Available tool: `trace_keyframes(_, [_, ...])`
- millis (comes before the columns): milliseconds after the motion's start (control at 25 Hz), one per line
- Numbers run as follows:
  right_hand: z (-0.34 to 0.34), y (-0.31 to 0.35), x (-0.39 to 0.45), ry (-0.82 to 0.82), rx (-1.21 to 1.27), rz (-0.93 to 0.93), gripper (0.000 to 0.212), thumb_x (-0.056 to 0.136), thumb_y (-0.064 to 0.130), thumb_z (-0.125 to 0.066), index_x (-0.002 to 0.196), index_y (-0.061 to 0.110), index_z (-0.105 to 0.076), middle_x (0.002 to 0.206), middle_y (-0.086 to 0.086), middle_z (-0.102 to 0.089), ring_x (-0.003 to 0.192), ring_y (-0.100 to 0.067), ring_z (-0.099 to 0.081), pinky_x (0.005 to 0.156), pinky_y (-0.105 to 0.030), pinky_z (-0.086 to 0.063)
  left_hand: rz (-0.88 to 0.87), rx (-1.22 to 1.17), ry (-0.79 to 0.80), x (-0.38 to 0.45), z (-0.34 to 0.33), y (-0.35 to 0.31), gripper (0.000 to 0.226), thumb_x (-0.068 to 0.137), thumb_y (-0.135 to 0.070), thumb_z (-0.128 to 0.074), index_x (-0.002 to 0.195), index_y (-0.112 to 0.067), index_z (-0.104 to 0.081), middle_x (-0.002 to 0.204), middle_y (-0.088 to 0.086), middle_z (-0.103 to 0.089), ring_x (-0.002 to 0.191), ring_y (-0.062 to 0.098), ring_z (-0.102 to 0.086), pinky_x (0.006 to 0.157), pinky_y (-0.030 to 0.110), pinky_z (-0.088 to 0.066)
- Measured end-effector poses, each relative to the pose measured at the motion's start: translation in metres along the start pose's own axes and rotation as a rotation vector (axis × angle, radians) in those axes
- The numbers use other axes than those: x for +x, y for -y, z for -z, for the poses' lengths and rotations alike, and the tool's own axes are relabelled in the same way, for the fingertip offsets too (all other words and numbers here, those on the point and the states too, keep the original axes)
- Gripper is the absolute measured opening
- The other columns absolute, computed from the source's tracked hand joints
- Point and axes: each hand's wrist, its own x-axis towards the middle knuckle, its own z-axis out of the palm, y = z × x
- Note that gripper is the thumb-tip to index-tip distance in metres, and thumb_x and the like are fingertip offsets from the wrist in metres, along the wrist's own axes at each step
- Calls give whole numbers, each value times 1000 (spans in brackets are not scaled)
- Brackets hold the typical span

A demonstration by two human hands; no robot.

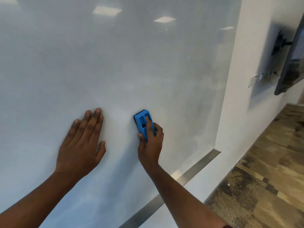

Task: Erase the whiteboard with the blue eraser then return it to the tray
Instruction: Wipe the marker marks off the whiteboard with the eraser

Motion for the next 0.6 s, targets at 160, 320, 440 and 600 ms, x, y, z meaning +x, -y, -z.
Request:
trace_keyframes(160, [12, 21, 98, -106, -14, 169, 72, 100, 18, -65, 158, 35, -26, 141, -10, -49, 125, -25, -47, 104, -48, -52, 2, 42, -54, 53, 7, -6, 78, 100, -36, -42, 167, -1, -23, 178, 13, -19, 165, 27, -16, 135, 44, -9])
trace_keyframes(320, [22, 56, 189, -168, 19, 361, 69, 101, 24, -63, 158, 33, -25, 138, -12, -50, 125, -24, -47, 103, -48, -53, 45, 89, -144, 121, 22, -2, 79, 99, -39, -42, 166, 1, -28, 177, 16, -23, 163, 29, -22, 135, 44, -10])
trace_keyframes(440, [30, 96, 257, -191, 7, 503, 66, 101, 29, -62, 157, 34, -29, 135, -11, -52, 121, -24, -49, 102, -44, -50, 88, 117, -189, 171, 37, 5, 80, 99, -42, -40, 165, 2, -29, 176, 17, -23, 163, 32, -23, 134, 47, -13])
trace_keyframes(600, [32, 150, 323, -232, -22, 757, 60, 103, 37, -57, 158, 31, -36, 129, -11, -55, 114, -26, -52, 95, -39, -50, 138, 152, -222, 228, 53, 11, 82, 99, -45, -38, 165, 3, -28, 176, 18, -22, 163, 33, -24, 132, 50, -18])
